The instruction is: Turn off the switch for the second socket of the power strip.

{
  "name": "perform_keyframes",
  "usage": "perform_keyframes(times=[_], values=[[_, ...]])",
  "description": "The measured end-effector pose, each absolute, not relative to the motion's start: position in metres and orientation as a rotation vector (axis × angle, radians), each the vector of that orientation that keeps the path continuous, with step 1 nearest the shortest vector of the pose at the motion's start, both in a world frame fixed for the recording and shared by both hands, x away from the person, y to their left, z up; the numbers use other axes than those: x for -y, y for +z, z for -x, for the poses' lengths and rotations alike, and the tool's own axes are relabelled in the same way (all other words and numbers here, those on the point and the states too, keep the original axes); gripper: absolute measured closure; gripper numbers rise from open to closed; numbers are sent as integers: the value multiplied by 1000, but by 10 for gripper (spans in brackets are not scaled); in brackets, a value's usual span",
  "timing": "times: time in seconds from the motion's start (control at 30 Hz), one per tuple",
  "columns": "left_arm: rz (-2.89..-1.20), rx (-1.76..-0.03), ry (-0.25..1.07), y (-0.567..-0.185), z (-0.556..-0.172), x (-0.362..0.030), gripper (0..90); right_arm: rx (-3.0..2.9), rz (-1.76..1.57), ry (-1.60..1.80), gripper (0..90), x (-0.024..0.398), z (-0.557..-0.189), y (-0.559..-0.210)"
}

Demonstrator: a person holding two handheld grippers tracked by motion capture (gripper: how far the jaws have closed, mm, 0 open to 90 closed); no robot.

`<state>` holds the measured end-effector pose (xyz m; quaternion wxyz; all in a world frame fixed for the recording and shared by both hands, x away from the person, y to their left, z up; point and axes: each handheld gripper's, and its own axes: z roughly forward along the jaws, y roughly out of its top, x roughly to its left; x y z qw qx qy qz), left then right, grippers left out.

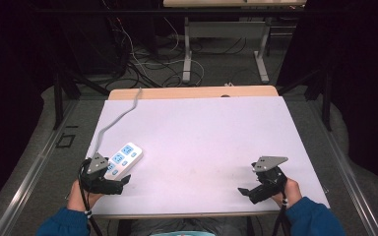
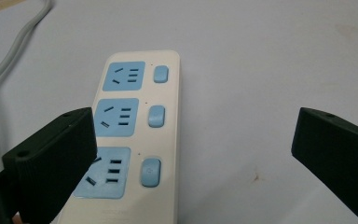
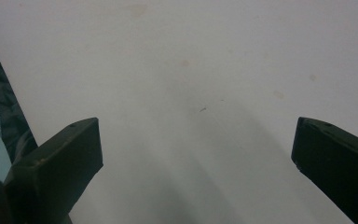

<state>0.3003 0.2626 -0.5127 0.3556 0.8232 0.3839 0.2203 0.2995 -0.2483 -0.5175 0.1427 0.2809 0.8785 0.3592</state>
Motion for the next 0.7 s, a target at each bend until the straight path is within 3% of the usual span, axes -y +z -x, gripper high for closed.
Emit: perform_keyframes(times=[0.7], values=[[-2149, -926, 549, -515, -284, -260, 1, -2535, -810, 1036, 13, 248, -300, -518]])
